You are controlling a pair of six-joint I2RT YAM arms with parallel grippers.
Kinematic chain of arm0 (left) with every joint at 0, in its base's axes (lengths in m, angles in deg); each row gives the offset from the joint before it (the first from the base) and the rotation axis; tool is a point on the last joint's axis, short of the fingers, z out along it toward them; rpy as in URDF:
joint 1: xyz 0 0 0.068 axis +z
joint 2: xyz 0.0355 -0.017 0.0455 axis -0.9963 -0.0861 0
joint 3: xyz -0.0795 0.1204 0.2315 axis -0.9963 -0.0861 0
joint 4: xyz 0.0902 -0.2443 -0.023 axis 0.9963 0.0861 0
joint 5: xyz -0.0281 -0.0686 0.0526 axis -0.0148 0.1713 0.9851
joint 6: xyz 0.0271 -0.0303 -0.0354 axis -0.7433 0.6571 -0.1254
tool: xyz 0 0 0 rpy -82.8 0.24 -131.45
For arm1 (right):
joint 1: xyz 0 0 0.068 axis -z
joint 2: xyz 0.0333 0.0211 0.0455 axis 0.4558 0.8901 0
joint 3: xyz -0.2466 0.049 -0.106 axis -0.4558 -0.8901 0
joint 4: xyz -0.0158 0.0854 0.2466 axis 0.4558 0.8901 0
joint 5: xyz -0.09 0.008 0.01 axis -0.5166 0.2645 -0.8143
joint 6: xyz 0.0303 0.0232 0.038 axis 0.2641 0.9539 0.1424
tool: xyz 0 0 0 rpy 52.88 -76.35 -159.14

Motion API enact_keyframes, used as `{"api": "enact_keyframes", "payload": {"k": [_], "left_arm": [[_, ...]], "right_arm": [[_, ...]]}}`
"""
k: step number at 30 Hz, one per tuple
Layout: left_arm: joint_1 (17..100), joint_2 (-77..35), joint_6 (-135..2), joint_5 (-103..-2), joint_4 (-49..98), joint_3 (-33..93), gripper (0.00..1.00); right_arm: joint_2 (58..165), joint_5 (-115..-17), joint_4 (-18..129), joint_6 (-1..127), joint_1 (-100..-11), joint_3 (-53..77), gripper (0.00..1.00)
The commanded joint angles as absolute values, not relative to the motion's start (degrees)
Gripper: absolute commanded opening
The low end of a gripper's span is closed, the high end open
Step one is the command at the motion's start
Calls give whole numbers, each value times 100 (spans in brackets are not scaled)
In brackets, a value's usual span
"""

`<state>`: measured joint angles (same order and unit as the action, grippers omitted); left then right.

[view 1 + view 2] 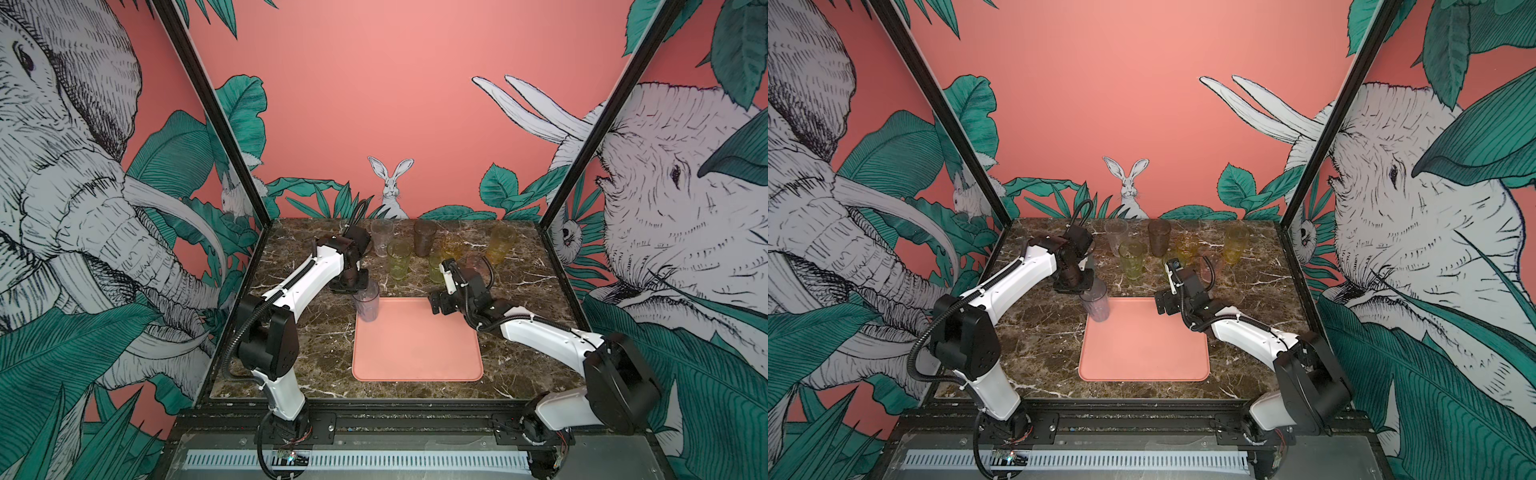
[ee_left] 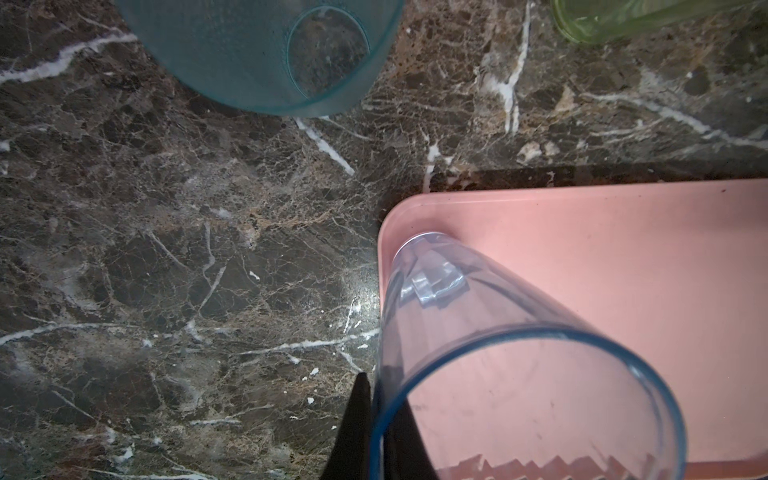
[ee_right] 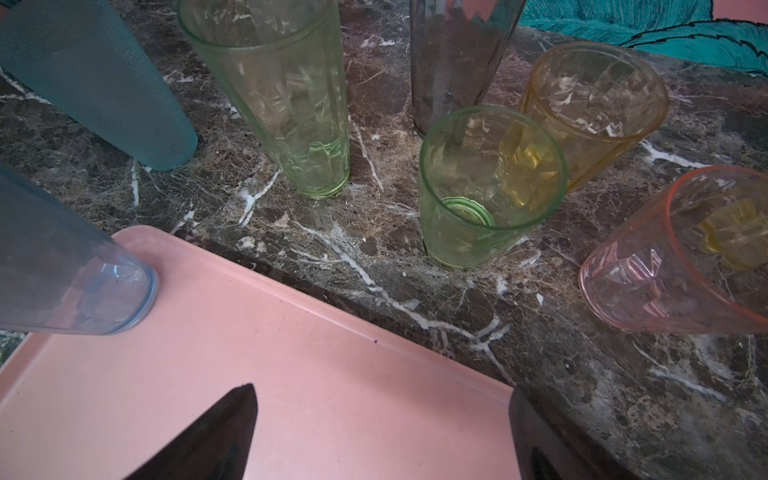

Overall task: Place the glasses into the tray
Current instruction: 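Lower the blue-rimmed clear glass onto the tray corner nearest the left gripper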

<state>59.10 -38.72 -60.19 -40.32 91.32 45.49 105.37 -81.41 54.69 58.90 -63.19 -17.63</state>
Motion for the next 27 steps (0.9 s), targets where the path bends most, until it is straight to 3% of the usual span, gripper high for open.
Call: {"api": "enact_keyframes", "payload": {"k": [1, 13, 19, 27], "left_arm": [[5894, -3941, -5958, -3992, 9116, 4766, 0], [5895, -4207, -6012, -3935, 9270, 5092, 0], [5895, -4101, -6006, -3940, 9240, 5097, 25], [5894, -3951, -6054, -3990, 9222, 5157, 36]], "right_arm": [[10589, -8215, 5347, 5922, -6359, -1724, 97], [10592, -8237, 5379, 5930, -6359, -1715, 97], [10598, -8239, 5351, 5942, -6359, -1724, 97], [10612, -8241, 5372, 5950, -6361, -1722, 97]]}}
